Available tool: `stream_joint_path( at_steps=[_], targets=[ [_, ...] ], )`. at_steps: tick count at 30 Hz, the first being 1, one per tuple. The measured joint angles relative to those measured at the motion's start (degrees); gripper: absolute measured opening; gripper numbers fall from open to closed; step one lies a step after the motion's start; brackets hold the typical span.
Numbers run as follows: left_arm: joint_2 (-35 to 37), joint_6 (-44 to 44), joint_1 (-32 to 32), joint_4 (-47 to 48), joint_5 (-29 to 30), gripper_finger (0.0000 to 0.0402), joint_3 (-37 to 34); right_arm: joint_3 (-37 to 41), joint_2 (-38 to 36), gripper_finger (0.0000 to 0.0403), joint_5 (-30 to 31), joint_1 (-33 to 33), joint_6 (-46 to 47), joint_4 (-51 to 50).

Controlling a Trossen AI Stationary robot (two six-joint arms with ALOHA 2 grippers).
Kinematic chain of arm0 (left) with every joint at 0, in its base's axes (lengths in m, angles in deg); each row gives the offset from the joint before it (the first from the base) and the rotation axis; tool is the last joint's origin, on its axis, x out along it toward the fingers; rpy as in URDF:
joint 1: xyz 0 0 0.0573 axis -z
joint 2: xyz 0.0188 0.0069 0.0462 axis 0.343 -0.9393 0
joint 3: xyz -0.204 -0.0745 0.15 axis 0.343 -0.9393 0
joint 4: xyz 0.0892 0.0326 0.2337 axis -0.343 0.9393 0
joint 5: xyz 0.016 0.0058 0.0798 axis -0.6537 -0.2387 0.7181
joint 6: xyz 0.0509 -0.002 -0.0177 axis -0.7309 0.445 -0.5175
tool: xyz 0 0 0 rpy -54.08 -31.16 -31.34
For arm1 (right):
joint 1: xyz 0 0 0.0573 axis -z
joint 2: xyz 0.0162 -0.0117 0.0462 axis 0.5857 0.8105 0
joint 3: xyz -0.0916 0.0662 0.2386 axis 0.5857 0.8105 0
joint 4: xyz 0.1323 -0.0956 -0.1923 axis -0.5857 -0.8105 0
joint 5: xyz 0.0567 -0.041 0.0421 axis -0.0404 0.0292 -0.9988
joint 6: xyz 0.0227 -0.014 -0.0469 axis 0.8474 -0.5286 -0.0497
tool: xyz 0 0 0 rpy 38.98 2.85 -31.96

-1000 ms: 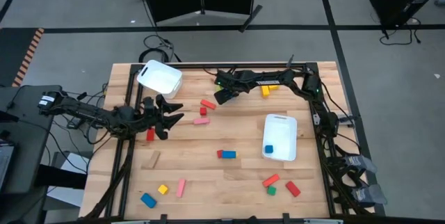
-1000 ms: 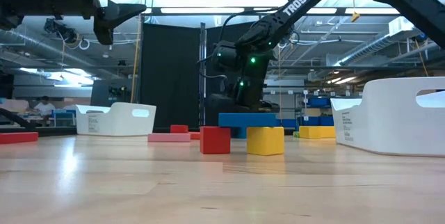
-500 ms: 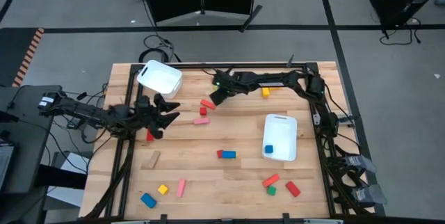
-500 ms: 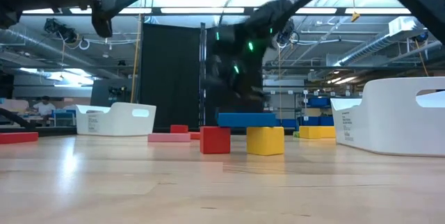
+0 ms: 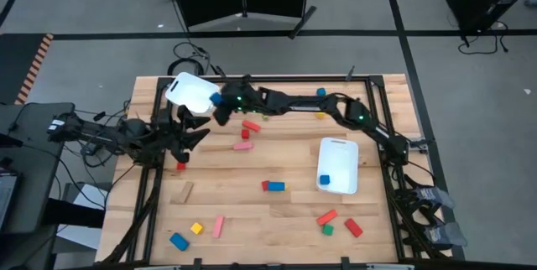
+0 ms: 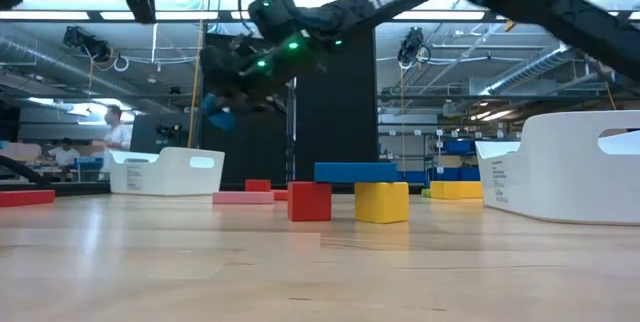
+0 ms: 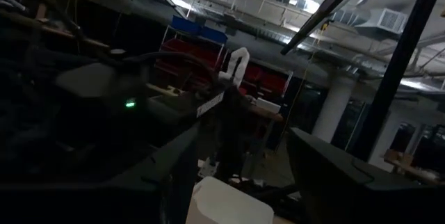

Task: Sort blocks by size
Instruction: Put the top blue rectangular block into the top white bin, then put the top red cube block into the bottom white bin

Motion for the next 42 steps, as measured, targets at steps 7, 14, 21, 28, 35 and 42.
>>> stream_joint_path(
  at_steps=[7, 14, 21, 28, 35, 42],
  targets=[
    [0.1, -1.39, 0.0, 2.17, 0.02, 0.0223, 2.53, -12.58, 9.83, 0.0144, -1.08, 1.82, -2.05, 8.58],
    [0.21, -1.52, 0.0, 2.44, 0.02, 0.0223, 2.53, -11.88, 11.86, 0.0183, -2.46, 5.28, 2.43, 18.52],
    [0.27, -2.32, 0.0, 2.4, 0.04, 0.0223, 2.51, -11.75, 13.09, 0.0306, -6.84, 5.49, 4.05, 19.27],
    [0.28, -2.36, 0.0, 2.66, 0.42, 0.0223, 2.51, -11.73, 12.93, 0.0333, -11.22, 5.62, 1.79, 20.28],
    [0.28, -2.19, 0.0, 2.95, 0.58, 0.0223, 2.51, -11.91, 5.75, 0.027, -8.78, 4.74, -9.41, 15.2],
    [0.25, -1.09, 0.0, 5.1, 0.66, 0.0223, 2.44, -11.75, 3.39, 0.0201, -6.84, 2.19, -15.25, 9.72]
  ],
)
